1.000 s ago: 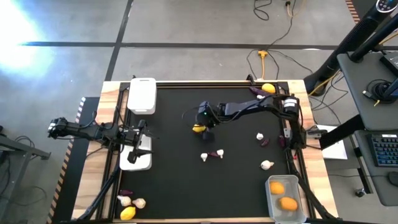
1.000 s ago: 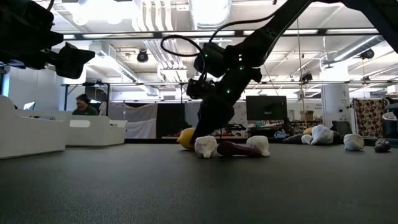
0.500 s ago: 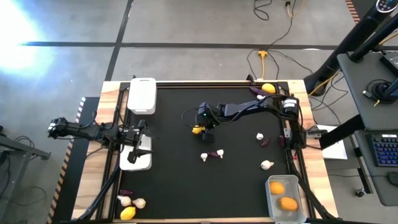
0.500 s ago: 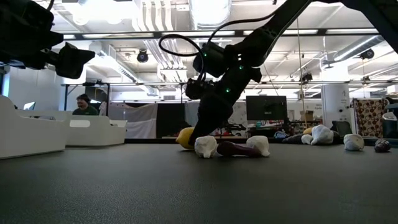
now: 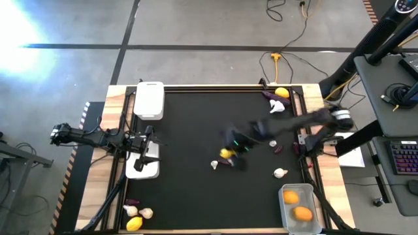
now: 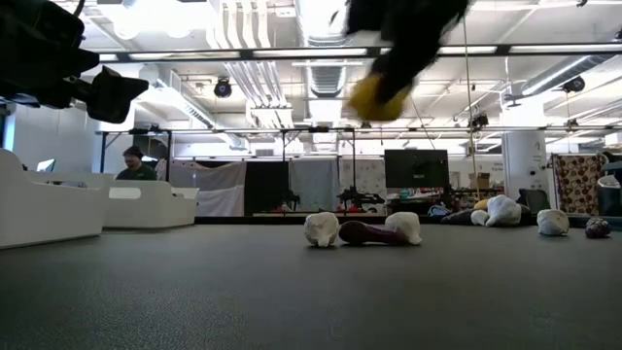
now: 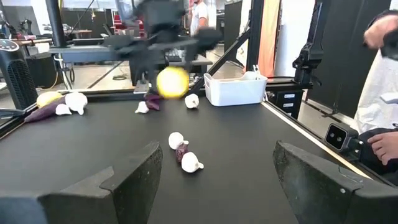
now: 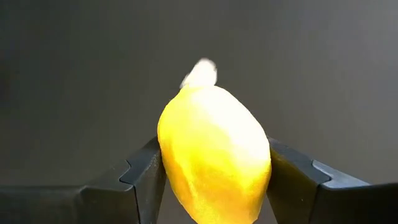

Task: Sort produce into baskets
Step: Put the lemon into the gray bin

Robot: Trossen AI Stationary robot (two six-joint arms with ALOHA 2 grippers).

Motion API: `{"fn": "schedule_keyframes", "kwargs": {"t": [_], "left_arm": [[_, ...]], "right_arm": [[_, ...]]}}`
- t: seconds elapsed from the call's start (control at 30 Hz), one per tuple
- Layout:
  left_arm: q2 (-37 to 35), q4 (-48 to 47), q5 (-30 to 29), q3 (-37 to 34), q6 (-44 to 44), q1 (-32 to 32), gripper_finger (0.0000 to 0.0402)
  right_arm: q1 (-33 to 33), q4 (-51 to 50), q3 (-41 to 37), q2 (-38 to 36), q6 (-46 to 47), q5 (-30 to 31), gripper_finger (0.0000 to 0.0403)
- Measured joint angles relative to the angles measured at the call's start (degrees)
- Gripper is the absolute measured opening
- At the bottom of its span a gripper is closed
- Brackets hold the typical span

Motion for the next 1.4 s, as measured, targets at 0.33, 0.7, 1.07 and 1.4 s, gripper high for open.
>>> {"fn": "schedule_keyframes", "kwargs": {"t": [0.33, 0.7, 1.07, 1.4], "left_arm": [[0.0, 0.0, 0.0, 0.0, 0.0, 0.0, 0.0288], [0.0, 0.0, 0.0, 0.0, 0.0, 0.0, 0.0288], [0.0, 0.0, 0.0, 0.0, 0.0, 0.0, 0.0288], [0.0, 0.0, 0.0, 0.0, 0.0, 0.0, 0.0288]], "right_arm": [[31.7, -22.5, -0.1, -8.8, 59.5, 8.1, 0.0217], [52.1, -30.8, -0.3, -1.0, 95.8, -6.4, 0.0217], [52.1, -35.6, -1.9, 7.1, 93.7, -12.0, 0.0217], [51.2, -35.8, -5.6, 8.0, 91.2, -11.8, 0.0269]]}}
